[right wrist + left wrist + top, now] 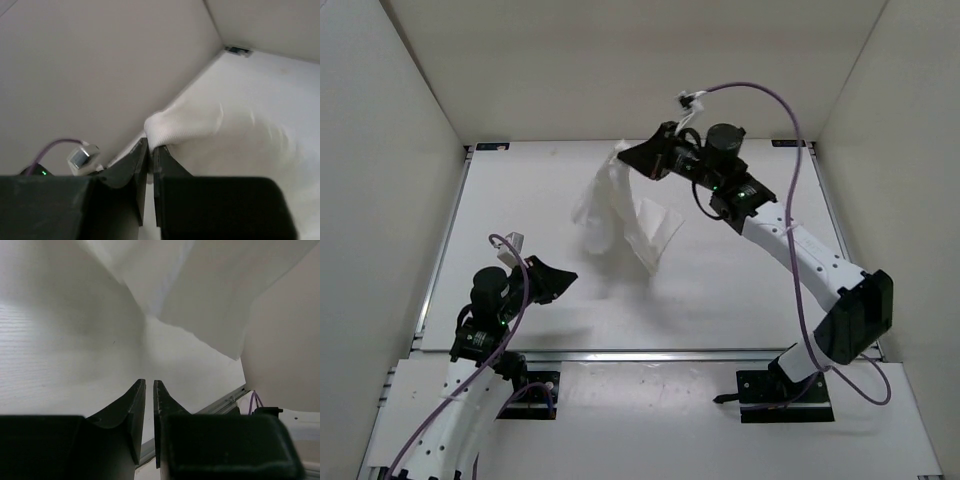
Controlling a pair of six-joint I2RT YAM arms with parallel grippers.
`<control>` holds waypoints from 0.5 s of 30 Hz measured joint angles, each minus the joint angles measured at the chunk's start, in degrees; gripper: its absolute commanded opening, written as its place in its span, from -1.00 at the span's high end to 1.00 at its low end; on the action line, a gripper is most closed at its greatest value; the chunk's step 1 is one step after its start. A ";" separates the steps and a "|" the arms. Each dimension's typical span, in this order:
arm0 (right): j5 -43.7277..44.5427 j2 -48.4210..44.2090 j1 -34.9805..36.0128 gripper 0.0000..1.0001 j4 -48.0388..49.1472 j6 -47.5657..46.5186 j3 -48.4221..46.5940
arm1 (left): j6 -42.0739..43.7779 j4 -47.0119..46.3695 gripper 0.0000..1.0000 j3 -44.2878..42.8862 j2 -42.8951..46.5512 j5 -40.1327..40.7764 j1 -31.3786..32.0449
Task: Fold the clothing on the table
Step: Flatten the skirt out
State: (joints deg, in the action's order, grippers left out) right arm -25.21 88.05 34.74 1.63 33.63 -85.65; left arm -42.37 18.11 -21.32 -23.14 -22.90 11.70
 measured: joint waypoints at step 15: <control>11.19 -41.03 -12.72 1.00 -5.29 9.66 65.57 | -1.46 -3.21 -0.11 3.69 -12.09 1.90 7.43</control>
State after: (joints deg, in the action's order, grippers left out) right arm -14.02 47.03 22.02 -3.66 43.29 -20.08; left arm -43.83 14.90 -17.63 -35.22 -20.99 19.14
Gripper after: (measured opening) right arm 0.042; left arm 0.518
